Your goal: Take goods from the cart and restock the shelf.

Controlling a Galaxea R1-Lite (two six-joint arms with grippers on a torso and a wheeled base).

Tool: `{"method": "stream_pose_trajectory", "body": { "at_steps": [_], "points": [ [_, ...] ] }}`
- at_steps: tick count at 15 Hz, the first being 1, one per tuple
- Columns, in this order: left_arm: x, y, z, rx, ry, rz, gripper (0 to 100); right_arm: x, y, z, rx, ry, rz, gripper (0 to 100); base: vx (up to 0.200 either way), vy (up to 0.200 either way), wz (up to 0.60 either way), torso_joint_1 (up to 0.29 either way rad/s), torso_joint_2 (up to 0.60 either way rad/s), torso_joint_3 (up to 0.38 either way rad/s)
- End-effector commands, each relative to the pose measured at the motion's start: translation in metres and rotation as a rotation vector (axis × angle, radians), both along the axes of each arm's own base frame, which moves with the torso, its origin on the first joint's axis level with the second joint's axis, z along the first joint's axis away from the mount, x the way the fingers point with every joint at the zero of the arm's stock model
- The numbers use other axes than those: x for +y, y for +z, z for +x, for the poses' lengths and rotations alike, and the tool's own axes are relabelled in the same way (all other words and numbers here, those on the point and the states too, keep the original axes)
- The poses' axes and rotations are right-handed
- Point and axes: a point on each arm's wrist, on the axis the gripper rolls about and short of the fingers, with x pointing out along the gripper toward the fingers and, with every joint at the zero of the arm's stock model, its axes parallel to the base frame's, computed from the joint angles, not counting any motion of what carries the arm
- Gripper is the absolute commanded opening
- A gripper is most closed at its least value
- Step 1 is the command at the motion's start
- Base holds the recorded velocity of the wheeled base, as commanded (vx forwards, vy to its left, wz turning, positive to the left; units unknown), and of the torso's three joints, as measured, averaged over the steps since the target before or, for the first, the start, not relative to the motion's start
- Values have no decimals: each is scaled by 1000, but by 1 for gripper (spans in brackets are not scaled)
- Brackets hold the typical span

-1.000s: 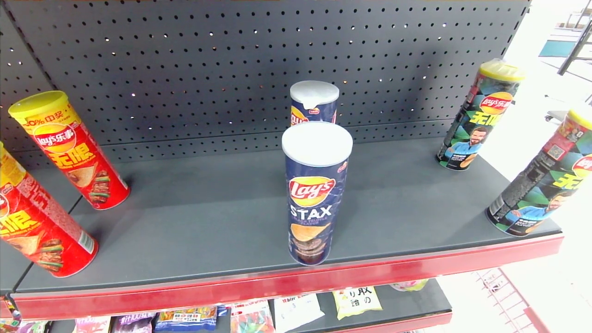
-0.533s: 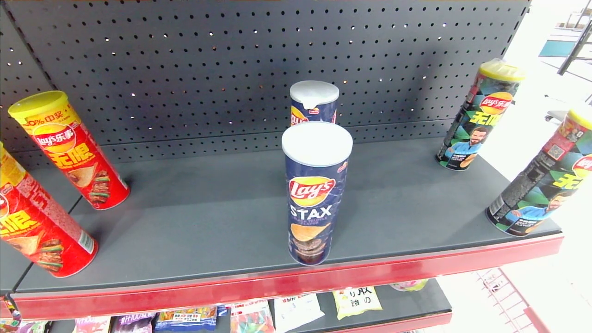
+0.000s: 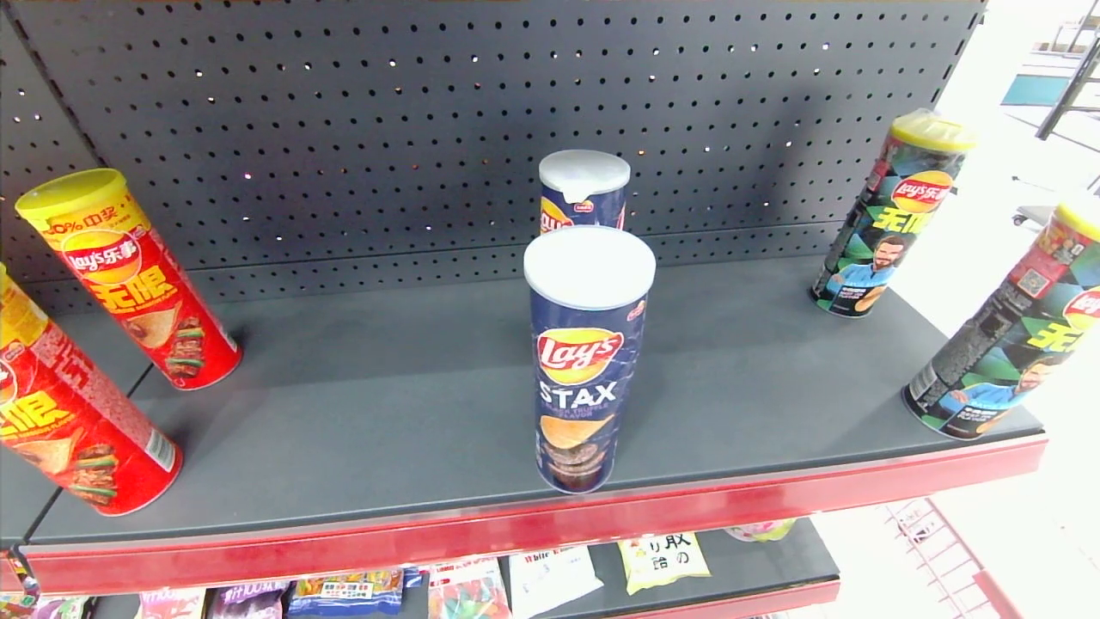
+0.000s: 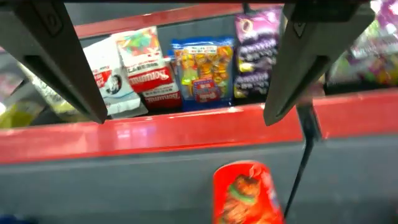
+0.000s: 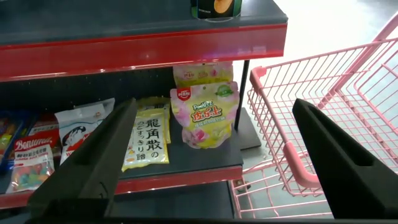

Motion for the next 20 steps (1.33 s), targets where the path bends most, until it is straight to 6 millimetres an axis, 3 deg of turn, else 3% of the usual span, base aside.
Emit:
{"method": "stream_pose_trajectory", "body": {
  "at_steps": [1, 12, 15, 20],
  "points": [
    [0, 0, 0, 1, 5, 3, 100, 0, 0, 0, 0, 1, 0, 100, 0, 0, 0, 0, 0, 0],
    [1, 0, 0, 3, 39, 35, 100, 0, 0, 0, 0, 1, 0, 100, 0, 0, 0, 0, 0, 0],
    [1, 0, 0, 3, 39, 35, 100, 0, 0, 0, 0, 1, 0, 100, -200, 0, 0, 10, 6, 4],
    [1, 0, 0, 3, 41, 35, 100, 0, 0, 0, 0, 1, 0, 100, 0, 0, 120, 0, 1, 1]
  ]
}}
